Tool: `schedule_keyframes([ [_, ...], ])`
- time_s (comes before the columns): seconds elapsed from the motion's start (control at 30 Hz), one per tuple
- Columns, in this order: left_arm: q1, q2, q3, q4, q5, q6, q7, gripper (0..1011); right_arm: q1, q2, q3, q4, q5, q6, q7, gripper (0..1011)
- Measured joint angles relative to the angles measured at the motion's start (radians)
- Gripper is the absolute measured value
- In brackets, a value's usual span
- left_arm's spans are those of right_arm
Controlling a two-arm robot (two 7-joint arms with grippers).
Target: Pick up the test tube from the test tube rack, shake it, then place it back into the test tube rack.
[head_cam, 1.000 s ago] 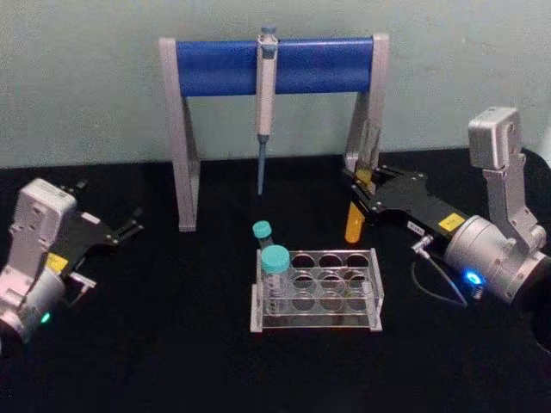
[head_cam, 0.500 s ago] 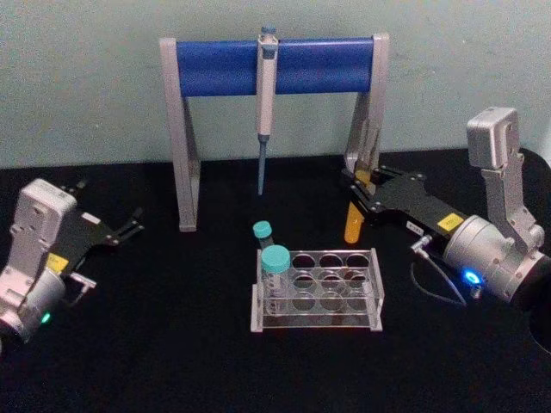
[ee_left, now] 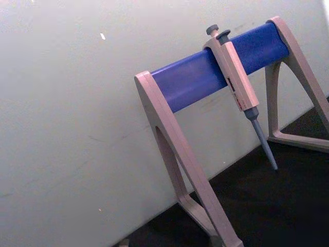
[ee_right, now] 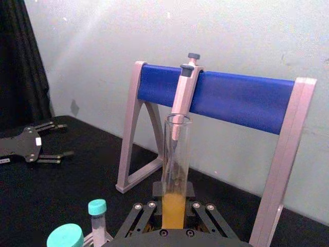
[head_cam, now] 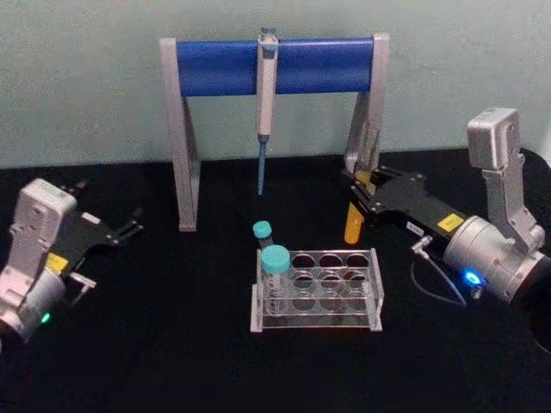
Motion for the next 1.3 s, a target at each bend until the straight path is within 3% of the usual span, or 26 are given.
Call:
schedule_keyframes([
  [0.5,0.000,0.000,0.000,0.000,0.000,0.000,0.000,1001,-0.007,0.005,0.001,-0.011,0.000,-0.003,0.004,227],
  [0.97,0.000,0.000,0.000,0.000,0.000,0.000,0.000,1002,-0.073,0.053,0.014,-0.073,0.010,-0.011,0.019,227],
  [1.3,0.000,0.000,0.000,0.000,0.000,0.000,0.000,1001,-0.092,0.057,0.012,-0.077,0.007,-0.012,0.013,227],
])
